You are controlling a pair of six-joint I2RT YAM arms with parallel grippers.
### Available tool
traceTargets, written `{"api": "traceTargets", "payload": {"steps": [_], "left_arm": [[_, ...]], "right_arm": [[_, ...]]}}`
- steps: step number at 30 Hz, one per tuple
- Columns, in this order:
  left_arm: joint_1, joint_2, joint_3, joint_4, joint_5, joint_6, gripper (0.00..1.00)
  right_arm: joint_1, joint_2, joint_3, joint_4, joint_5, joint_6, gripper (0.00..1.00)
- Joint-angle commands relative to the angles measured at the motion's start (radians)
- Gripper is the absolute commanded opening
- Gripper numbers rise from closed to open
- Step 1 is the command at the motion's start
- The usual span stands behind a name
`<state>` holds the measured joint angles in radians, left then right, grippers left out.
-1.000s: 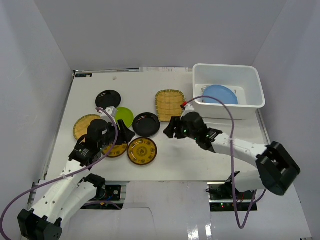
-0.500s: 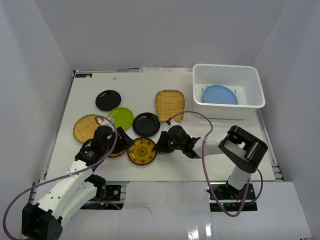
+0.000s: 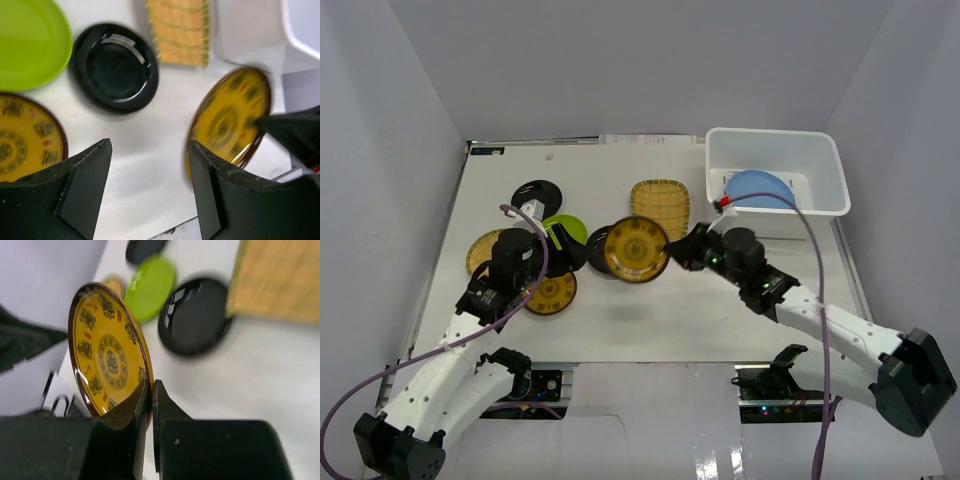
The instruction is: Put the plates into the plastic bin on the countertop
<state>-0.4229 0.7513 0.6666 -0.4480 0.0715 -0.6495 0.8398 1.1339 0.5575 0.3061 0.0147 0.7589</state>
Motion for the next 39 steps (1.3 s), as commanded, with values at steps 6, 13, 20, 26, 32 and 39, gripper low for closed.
{"api": "traceTargets", "payload": {"steps": [6,13,20,26,32,39], "left_arm": [[-0.004,0.172,0.093,0.147,0.168,0.030,0.73],[-0.002,0.451,0.258,0.258,0.145,0.019,0.73],[-0.004,0.824,0.482,0.272,0.162,0.027,0.72],[-0.004,1.127,0.692,0.241,0.149,0.047,0.71],[-0.002,1.309,0.927,0.200,0.148,0.091,0.71],[-0.001,1.461,1.045,0.155,0.125,0.111,0.68]], "right_arm": [[-0.577,-0.090,0.344,-0.249,0.128,-0.253,0.08],[-0.878,0.186,0.588,-0.323,0.195,-0.309,0.08],[-0.915,0.391,0.667,-0.391,0.258,-0.369,0.08],[-0.929,0.418,0.616,-0.384,0.248,-0.360,0.08],[-0.930,0.386,0.599,-0.387,0.208,-0.368,0.49],[-0.936,0.288,0.582,-0.394,0.108,-0.368,0.68]]}}
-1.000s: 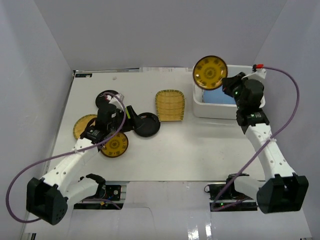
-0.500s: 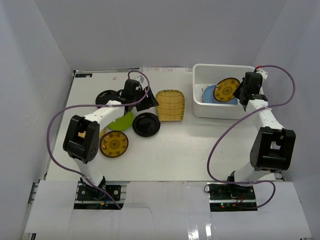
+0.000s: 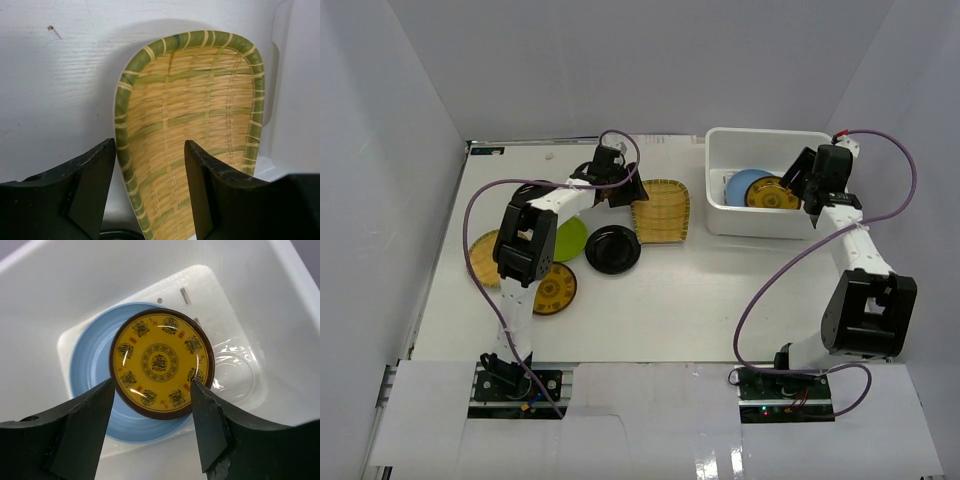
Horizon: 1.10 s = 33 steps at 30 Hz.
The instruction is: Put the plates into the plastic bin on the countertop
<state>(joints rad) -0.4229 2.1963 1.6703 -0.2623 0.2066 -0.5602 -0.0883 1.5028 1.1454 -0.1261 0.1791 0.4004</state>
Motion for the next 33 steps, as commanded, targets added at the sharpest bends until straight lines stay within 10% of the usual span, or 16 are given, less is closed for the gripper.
{"api": "traceTargets", "payload": {"steps": [1,8,14,26,33], "left_arm": [[0.001,0.023,0.052,-0.031,-0.009,0.019,0.67],[0.012,0.062,0.049,0.012,0.019,-0.007,0.45],[0.036,0.033,0.000,0.078,0.077,-0.064,0.00],[0.180,-0.344,-0.194,0.231,0.235,-0.152,0.00],[0.185,-0.654,-0.498,0.396,0.390,-0.242,0.00]], "right_arm": [[-0.008,-0.117,-0.009,0.045,-0.073,0.000,0.68],[-0.005,-0.272,-0.101,0.111,-0.278,0.044,0.67],[0.010,-0.369,-0.167,0.149,-0.383,0.060,0.66],[0.324,-0.377,-0.101,0.075,-0.495,-0.057,0.97],[0.532,-0.256,-0.059,0.100,-0.412,-0.040,0.95]]}}
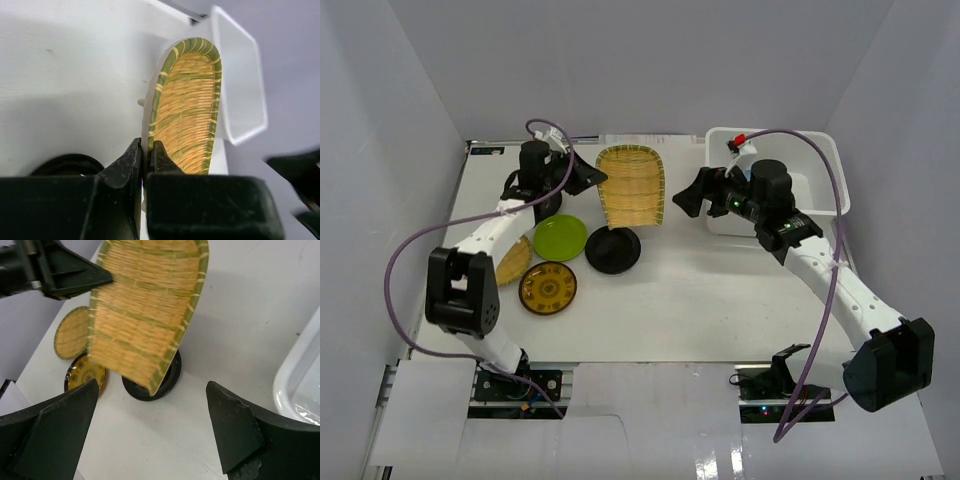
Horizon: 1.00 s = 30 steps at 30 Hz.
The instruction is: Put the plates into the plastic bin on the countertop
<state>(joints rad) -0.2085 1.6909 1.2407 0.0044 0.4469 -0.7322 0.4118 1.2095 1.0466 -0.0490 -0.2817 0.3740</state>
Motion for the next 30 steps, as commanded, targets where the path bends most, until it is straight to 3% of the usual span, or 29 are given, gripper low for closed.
{"api": "traceTargets", "payload": {"steps": [1,8,9,12,13,15,16,20,21,25,30], "left_arm": [[-0.029,-0.180,-0.123,0.144,0.165,-0.079,0.00],[-0.028,-0.379,-0.248,0.198,0.288,-0.122,0.00],[-0.029,-0.393,-0.254,0.197,0.309,-0.122,0.00],[-0.029,-0.425,-0.244,0.157,0.328,-0.110,0.00],[-0.029,-0.436,-0.241,0.154,0.357,-0.107,0.10],[-0.029,-0.450,-0.227,0.122,0.374,-0.076,0.28],[-0.029,-0.471,-0.218,0.056,0.360,-0.052,0.52],[-0.029,-0.557,-0.188,-0.169,0.254,0.156,0.90],[-0.028,-0.580,-0.198,-0.206,0.227,0.189,0.95],[-0.029,-0.732,-0.309,-0.296,0.124,0.260,0.98],[-0.032,-0.891,-0.469,-0.267,0.209,0.263,0.98]], "right_arm": [[0.045,0.045,0.036,0.029,0.059,-0.007,0.93],[0.085,0.088,0.010,0.101,0.004,0.090,0.99],[0.087,0.085,-0.009,0.132,-0.008,0.112,0.93],[0.087,0.075,-0.043,0.221,-0.048,0.198,0.60],[0.085,0.073,-0.049,0.225,-0.028,0.215,0.31],[0.085,0.065,-0.043,0.228,-0.014,0.230,0.14],[0.085,0.062,-0.036,0.225,0.016,0.233,0.08],[0.023,0.030,0.015,0.175,0.072,0.213,0.08],[-0.055,0.022,0.019,0.172,0.069,0.213,0.08],[-0.318,0.022,0.046,0.167,0.045,0.287,0.08],[-0.540,0.139,0.107,0.123,0.104,0.289,0.08]]}}
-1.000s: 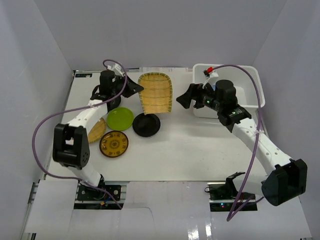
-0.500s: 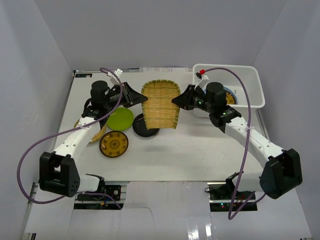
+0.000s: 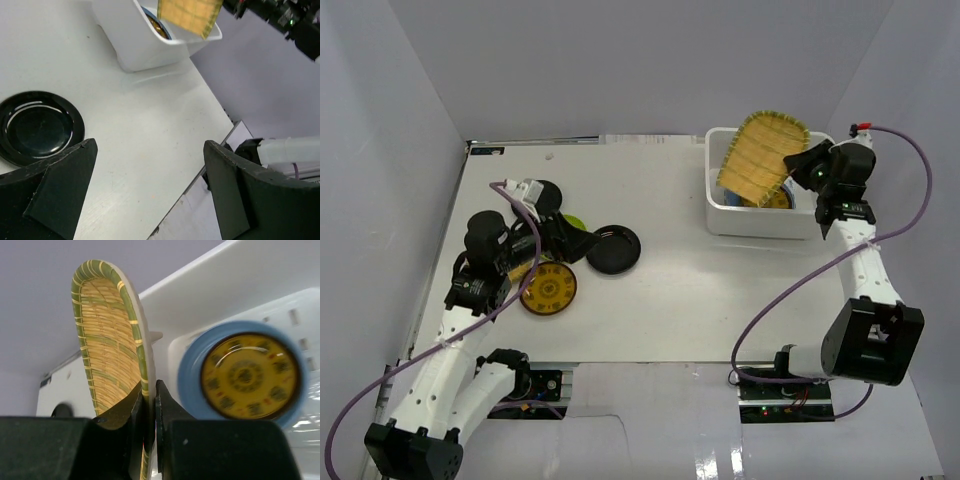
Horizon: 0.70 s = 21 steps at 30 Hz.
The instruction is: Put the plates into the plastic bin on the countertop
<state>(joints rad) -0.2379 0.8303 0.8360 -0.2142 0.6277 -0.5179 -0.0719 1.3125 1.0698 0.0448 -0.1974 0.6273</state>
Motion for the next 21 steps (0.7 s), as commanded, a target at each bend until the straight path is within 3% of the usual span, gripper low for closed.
{"api": "traceTargets", "payload": {"steps": [1,10,13,16,17,19,21], "left_arm": [[-0.009,-0.039,-0.089,-0.050,0.033,0.056,0.98],[-0.112,-0.031,-0.160,-0.083,-0.118,0.142,0.98],[-0.129,-0.033,-0.149,-0.091,-0.152,0.150,0.98],[-0.135,-0.036,-0.150,-0.097,-0.166,0.156,0.98],[-0.136,-0.040,-0.149,-0.100,-0.171,0.156,0.98],[-0.136,-0.046,-0.149,-0.103,-0.190,0.157,0.98],[-0.136,-0.045,-0.147,-0.108,-0.204,0.156,0.98]], "right_arm": [[-0.072,0.059,0.094,0.017,0.029,0.029,0.08],[-0.149,0.272,0.128,-0.043,0.064,-0.020,0.08],[-0.147,0.310,0.139,-0.057,0.084,-0.037,0.16],[-0.144,0.336,0.177,-0.098,0.072,-0.060,0.43],[-0.141,0.341,0.192,-0.114,0.072,-0.067,0.60],[-0.129,0.341,0.240,-0.160,0.079,-0.100,0.79],[-0.114,0.329,0.272,-0.190,0.098,-0.139,0.89]]}}
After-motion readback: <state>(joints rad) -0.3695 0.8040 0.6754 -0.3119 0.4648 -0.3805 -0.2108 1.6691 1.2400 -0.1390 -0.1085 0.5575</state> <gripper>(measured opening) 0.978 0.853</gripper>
